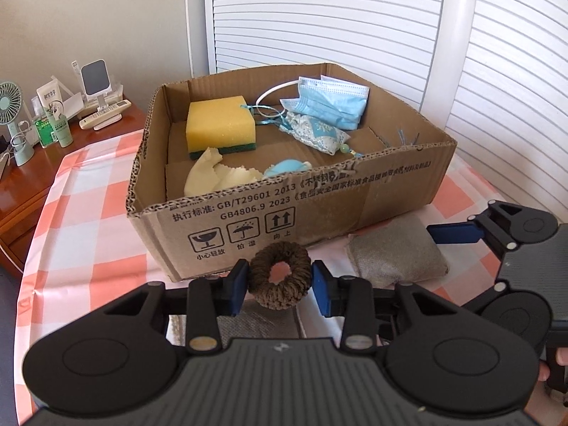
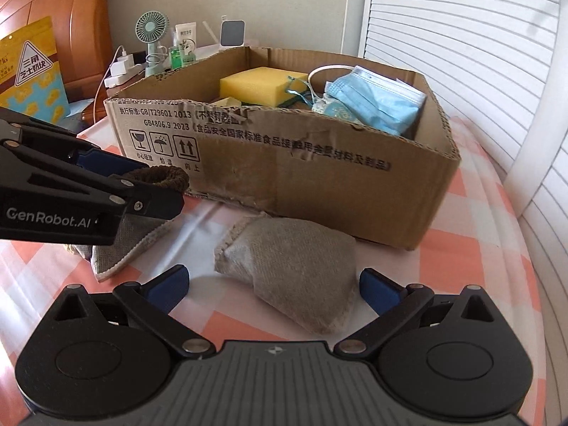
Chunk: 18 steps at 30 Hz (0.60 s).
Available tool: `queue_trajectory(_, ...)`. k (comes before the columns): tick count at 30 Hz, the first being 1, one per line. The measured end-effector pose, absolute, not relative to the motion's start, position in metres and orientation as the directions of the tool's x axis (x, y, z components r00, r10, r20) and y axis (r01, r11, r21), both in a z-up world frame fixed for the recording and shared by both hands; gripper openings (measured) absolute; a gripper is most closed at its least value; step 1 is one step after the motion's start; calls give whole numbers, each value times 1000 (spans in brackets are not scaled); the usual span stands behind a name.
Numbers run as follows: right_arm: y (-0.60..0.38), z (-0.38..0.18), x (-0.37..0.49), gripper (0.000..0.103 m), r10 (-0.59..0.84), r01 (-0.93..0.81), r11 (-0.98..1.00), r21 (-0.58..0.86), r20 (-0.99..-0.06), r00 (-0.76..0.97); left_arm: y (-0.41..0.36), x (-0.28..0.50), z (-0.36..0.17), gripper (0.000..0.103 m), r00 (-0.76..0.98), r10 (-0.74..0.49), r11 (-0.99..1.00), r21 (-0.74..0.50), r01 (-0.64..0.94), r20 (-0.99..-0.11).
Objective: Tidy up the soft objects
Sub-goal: 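Grasp the brown hair tie with the left gripper while the right gripper grasps the grey sachet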
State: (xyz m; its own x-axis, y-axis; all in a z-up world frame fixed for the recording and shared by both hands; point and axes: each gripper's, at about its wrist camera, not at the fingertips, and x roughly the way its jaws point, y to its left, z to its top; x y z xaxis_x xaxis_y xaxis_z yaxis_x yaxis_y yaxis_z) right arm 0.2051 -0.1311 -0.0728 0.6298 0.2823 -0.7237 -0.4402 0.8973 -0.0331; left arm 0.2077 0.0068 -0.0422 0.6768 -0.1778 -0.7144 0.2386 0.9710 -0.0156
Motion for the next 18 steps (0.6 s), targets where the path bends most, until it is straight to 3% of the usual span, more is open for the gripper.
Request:
queue_trajectory(10, -129, -67, 181, 103, 374, -531, 847, 25, -738, 562, 12, 202, -35, 37, 689, -182, 971, -18, 238, -702)
queue_trajectory(14, -133, -69, 190, 103, 315, -504, 863, -37, -740, 594, 15, 199, -33, 37, 690, -182, 972, -22, 235, -700)
queue_trajectory(18, -134, -70, 204, 103, 344, -558, 828, -55, -735, 584, 17, 199, -32, 37, 690, -181, 972, -21, 234, -701)
